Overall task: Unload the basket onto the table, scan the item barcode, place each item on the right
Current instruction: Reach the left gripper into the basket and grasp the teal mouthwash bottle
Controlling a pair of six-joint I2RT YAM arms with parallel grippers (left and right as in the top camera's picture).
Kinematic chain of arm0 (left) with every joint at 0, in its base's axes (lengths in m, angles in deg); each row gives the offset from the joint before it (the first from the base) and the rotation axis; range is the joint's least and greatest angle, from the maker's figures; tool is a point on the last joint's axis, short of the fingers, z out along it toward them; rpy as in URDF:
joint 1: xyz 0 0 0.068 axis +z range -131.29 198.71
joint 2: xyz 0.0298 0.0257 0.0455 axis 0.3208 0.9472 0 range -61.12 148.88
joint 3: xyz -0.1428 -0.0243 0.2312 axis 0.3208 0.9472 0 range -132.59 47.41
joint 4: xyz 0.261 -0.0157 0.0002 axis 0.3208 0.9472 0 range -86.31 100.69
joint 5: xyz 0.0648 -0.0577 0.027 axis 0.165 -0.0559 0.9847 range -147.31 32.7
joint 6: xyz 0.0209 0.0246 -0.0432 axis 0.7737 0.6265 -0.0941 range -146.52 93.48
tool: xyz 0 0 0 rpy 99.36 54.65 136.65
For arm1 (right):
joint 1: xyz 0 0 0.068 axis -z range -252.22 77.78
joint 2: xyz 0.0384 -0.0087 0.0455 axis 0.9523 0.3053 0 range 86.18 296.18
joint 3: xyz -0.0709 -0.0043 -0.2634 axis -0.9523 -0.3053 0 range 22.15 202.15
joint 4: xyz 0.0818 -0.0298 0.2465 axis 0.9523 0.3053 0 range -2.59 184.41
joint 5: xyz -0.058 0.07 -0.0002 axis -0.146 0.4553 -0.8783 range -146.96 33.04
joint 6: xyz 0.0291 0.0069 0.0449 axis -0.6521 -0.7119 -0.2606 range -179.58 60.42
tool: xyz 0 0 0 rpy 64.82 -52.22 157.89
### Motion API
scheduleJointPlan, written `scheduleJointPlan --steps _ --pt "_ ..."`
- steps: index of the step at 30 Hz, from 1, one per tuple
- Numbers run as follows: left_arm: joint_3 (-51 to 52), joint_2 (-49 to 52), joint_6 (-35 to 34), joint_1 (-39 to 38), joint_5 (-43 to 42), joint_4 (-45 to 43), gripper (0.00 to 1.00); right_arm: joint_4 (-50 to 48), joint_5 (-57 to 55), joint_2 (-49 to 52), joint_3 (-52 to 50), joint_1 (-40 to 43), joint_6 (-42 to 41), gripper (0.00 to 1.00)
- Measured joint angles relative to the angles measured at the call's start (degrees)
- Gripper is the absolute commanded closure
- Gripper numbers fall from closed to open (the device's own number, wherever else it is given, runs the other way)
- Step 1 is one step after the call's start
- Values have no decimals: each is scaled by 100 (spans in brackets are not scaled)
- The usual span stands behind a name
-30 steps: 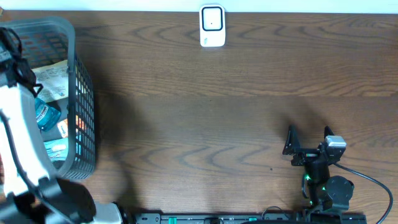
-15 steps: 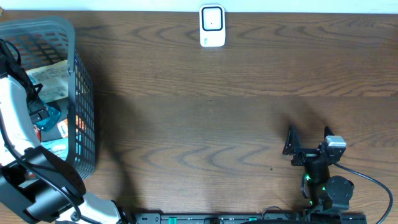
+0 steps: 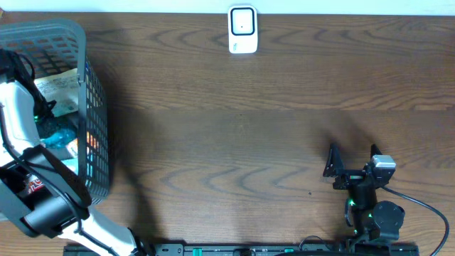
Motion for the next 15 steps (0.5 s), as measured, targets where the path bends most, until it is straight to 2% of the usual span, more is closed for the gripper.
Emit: scheduleJointPlan --steps 2,5,15 --pt "2 -28 46 44 28 186 72 0 -2 0 0 0 0 1" --pt "4 -28 199 101 66 201 77 0 -2 -2 0 0 0 1" --pt "13 -428 925 184 63 129 77 0 -2 -2 0 0 0 1"
